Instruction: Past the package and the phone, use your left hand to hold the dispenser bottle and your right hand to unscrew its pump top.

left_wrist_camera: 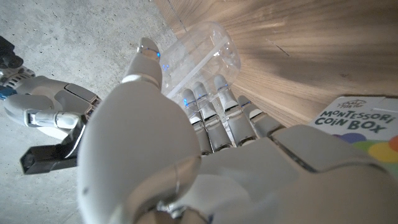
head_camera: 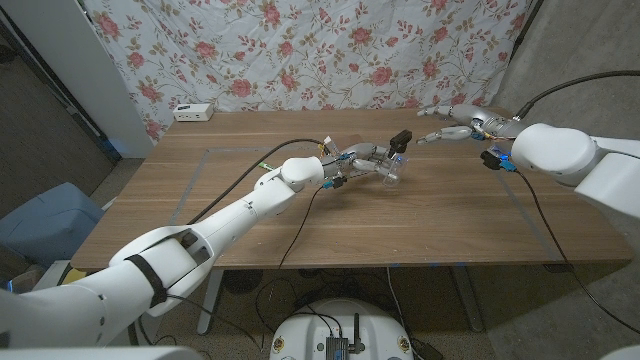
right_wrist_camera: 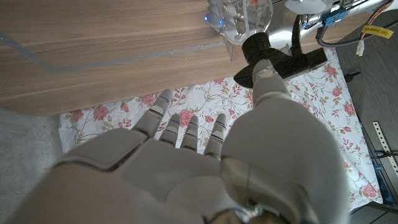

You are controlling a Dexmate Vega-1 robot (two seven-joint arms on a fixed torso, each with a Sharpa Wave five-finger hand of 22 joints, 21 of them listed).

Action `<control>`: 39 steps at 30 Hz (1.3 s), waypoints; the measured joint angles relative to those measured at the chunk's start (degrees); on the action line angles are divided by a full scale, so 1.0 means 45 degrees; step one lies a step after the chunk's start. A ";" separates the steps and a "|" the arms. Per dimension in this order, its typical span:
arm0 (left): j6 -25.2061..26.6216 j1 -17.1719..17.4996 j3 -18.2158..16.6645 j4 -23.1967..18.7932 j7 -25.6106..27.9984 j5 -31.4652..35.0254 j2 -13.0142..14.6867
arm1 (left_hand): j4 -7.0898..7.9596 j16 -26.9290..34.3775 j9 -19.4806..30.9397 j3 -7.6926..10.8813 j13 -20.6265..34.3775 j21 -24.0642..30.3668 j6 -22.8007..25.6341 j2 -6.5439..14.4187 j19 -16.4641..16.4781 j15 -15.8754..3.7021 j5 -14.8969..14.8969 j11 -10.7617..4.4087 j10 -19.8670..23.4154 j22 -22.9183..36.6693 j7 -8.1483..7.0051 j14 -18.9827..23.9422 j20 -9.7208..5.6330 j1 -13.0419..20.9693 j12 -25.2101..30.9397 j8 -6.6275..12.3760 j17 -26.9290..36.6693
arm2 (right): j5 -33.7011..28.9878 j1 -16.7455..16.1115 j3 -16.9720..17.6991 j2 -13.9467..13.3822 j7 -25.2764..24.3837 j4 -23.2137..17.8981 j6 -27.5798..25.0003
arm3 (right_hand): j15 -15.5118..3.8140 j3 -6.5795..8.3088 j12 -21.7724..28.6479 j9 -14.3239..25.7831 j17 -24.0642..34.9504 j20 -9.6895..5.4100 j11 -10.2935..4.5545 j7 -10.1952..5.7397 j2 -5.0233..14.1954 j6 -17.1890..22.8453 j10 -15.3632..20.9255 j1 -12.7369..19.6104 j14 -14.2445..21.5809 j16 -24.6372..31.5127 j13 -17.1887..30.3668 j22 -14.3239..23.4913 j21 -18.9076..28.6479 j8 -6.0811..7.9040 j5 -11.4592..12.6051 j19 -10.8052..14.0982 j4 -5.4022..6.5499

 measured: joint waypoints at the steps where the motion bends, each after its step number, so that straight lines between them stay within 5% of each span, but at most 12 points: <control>1: 0.0000 -0.0034 0.0015 0.0080 0.0000 0.0000 -0.0031 | 0.0000 0.0000 0.0000 0.0000 0.0000 0.0000 0.0001 0.0000 0.0000 0.0000 0.0000 0.0000 0.0000 0.0000 0.0000 0.0000 0.0000 0.0000 -0.0030 0.0000 -0.0002 | 0.0026 0.0000 0.0000 0.0000 0.0039 0.0000 -0.0141 | 0.0000 -0.0005 0.0000 0.0000 0.0000 0.0000 0.0003 0.0000 0.0000 -0.0001 -0.0003 0.0000 0.0000 0.0000 0.0000 0.0000 0.0000 0.0000 0.0000 0.0000 0.0005; 5: 0.0000 -0.0166 0.0065 0.0369 0.0000 0.0000 -0.0167 | -0.0002 0.0000 0.0000 0.0002 -0.0001 0.0000 0.0001 0.0000 0.0000 0.0001 -0.0001 0.0023 0.0025 0.0000 0.0000 -0.0001 0.0000 0.0000 -0.0003 0.0000 -0.0021 | 0.0116 0.0000 0.0000 0.0000 0.0096 0.0000 -0.0601 | 0.0064 -0.0129 0.0001 0.0031 0.0054 0.0000 0.0156 0.0139 -0.0189 0.0138 -0.0146 -0.0202 -0.0063 0.0000 0.0041 0.0000 0.0000 0.0039 -0.0100 0.0000 0.0218; 6: -0.0266 -0.0194 0.0075 0.0432 -0.0142 0.0115 -0.0192 | -0.0033 0.0000 0.0000 0.0033 0.0002 0.0000 0.0001 0.0000 0.0000 0.0001 -0.0001 0.0027 0.0029 0.0000 0.0000 -0.0001 0.0000 0.0000 0.0017 0.0000 -0.0028 | 0.0148 0.0843 -0.0555 -0.0435 0.0107 -0.0311 -0.0731 | 0.0064 -0.0161 0.0000 0.0055 0.0060 0.0000 0.0217 0.0237 -0.0241 0.0235 -0.0145 -0.0298 -0.0063 0.0000 0.0057 0.0000 0.0000 0.0090 -0.0101 0.0000 0.0263; 24: -0.0728 -0.0748 0.0235 0.1765 -0.0363 0.0240 -0.0825 | -0.0053 -0.0043 -0.0001 0.0053 0.0068 -0.0051 0.0228 0.0000 -0.0001 -0.0069 0.0042 0.0004 0.0090 0.0000 0.0010 0.0069 0.0000 0.0000 0.0017 0.0001 -0.0044 | 0.0429 0.1760 -0.1276 -0.0970 -0.0214 -0.0604 -0.1649 | -0.0094 -0.0423 0.0199 0.0177 0.0123 -0.0059 0.0663 0.1383 -0.0403 0.2019 0.0167 -0.1089 0.0108 0.0209 0.0059 -0.0001 0.0000 0.0766 -0.0190 0.0059 0.0524; 39: -0.1377 -0.1319 0.0311 0.3317 -0.0688 0.0246 -0.1494 | -0.0105 -0.0084 -0.0001 0.0106 0.0141 -0.0051 0.0244 0.0000 -0.0001 -0.0069 0.0040 0.0001 0.0088 0.0000 0.0025 0.0068 0.0000 0.0000 0.0011 0.0001 -0.0060 | 0.0631 0.2484 -0.1945 -0.1075 -0.0639 -0.0763 -0.2118 | -0.0050 -0.0549 0.0397 0.0237 0.0178 -0.0077 0.0885 0.1684 -0.0355 0.3605 0.0719 -0.1800 0.0427 0.0298 0.0057 -0.0002 0.0065 0.1324 -0.0190 0.0213 0.0834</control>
